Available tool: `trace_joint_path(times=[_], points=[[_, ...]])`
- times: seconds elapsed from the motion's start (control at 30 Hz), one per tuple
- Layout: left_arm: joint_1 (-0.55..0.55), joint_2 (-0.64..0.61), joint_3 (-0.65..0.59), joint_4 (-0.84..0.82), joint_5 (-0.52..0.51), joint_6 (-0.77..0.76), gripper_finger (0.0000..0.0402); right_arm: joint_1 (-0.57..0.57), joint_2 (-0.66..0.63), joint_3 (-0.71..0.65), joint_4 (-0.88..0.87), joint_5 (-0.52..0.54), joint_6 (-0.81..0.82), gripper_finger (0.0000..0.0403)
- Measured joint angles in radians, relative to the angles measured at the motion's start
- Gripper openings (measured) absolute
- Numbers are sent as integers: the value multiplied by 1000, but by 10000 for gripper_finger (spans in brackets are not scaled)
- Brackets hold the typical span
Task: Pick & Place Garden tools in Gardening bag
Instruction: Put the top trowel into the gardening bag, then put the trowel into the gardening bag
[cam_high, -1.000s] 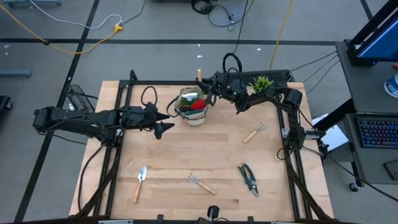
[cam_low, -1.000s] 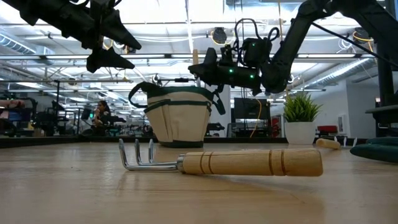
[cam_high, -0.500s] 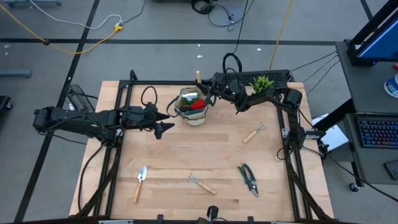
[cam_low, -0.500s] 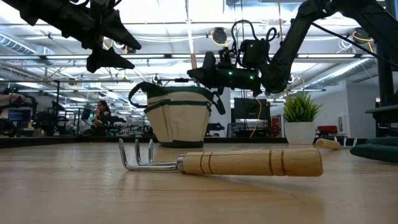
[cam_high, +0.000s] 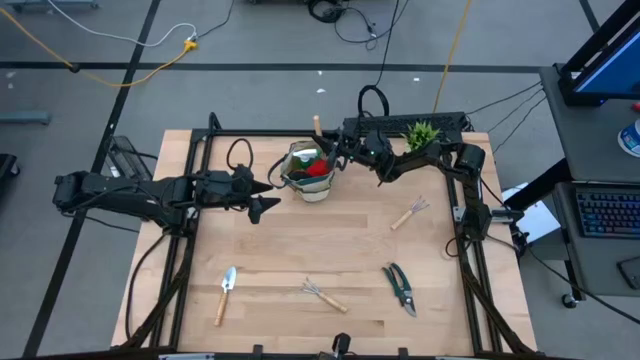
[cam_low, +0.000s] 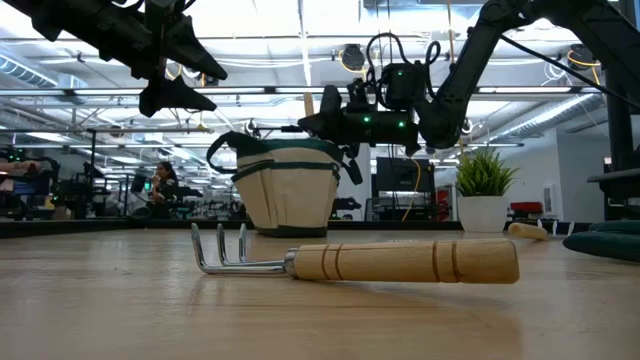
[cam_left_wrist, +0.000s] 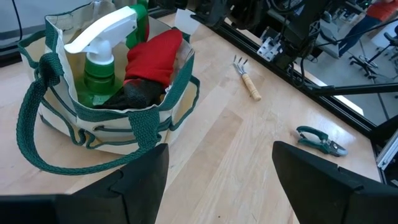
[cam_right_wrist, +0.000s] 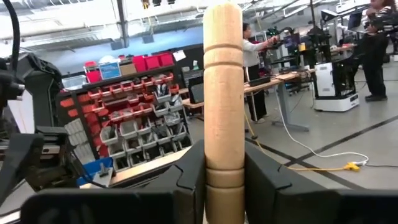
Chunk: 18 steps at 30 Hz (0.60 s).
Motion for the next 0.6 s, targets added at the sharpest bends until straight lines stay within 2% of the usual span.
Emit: trace_joint_path(times=[0.17, 0.6], points=[[0, 0, 0, 0, 0, 0, 294, 0, 0, 0, -59, -1, 3, 90], [0, 0, 0, 0, 0, 8, 294, 0, 0, 0, -54, -2, 4, 88]])
